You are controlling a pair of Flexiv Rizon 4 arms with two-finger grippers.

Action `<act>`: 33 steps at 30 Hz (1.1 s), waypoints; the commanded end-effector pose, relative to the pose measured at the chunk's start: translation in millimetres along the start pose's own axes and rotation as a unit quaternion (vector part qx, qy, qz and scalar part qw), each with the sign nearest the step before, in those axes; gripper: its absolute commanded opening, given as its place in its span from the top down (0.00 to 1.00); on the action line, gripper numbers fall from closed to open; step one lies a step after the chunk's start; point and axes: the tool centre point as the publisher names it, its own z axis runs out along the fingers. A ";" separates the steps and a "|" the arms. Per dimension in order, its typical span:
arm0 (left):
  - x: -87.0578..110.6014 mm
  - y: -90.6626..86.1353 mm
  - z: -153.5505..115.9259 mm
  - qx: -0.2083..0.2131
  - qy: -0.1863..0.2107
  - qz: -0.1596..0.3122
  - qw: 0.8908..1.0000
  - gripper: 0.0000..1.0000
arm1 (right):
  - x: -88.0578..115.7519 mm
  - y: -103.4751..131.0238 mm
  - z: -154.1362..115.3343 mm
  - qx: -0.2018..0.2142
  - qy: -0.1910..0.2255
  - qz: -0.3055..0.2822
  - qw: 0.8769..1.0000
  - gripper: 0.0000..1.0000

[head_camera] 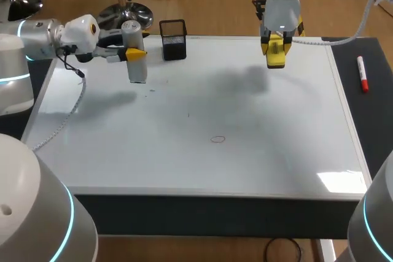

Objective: Pick up the inspection probe, press it on each red-marked spot on the whiteboard one by one, put down the probe, pick up the eraser, and wipe off all the red marks.

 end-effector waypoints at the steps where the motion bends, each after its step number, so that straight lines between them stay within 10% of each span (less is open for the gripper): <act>1: 0.3 -0.7 0.2 0.000 -0.001 0.001 1.000 1.00 | -10.4 18.8 -0.3 0.007 0.001 -0.014 1.000 1.00; 33: 0.3 -0.7 0.2 0.000 -0.001 0.001 1.000 1.00 | -95.2 216.1 21.9 0.057 -0.018 -0.114 0.992 1.00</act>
